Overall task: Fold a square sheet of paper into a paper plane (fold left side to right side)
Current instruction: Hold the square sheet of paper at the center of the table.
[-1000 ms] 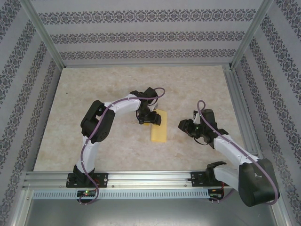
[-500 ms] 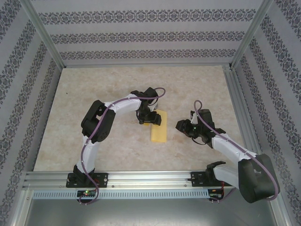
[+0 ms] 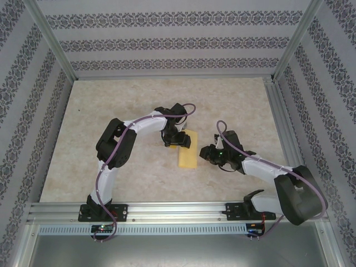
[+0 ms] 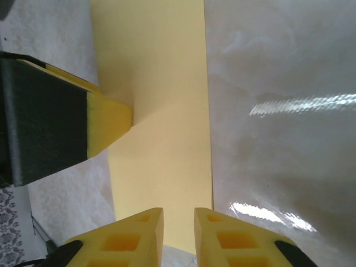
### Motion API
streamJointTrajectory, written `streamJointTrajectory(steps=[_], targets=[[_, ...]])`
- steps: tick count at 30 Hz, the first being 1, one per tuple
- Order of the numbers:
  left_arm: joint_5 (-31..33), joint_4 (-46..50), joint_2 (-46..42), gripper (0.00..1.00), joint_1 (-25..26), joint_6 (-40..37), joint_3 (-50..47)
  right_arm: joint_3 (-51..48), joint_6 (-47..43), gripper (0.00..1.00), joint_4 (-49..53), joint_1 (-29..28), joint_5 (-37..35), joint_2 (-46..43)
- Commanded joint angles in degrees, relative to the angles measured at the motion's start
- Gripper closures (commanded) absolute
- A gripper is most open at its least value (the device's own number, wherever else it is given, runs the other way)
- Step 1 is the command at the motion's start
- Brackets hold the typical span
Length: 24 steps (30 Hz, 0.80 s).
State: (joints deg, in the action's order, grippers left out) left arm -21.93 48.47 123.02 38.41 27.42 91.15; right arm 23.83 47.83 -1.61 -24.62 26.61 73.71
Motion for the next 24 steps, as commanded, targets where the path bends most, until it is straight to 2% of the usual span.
streamJointTrajectory(steps=[1,16,24], targets=[[0.3,-3.4,3.9,0.35,1.7,-1.6,-0.5,1.3,2.3,0.79,-5.0,-1.7,-1.3,2.2],[0.6,-3.5,3.7,0.36,1.7,-1.7,-1.0,2.9,3.5,0.79,-7.9,-4.9,-1.6,7.4],[0.6,-3.6,3.9,0.36,1.7,-1.6,-1.1,3.8,3.6,0.83,-7.8,-5.5,-2.1,10.4]])
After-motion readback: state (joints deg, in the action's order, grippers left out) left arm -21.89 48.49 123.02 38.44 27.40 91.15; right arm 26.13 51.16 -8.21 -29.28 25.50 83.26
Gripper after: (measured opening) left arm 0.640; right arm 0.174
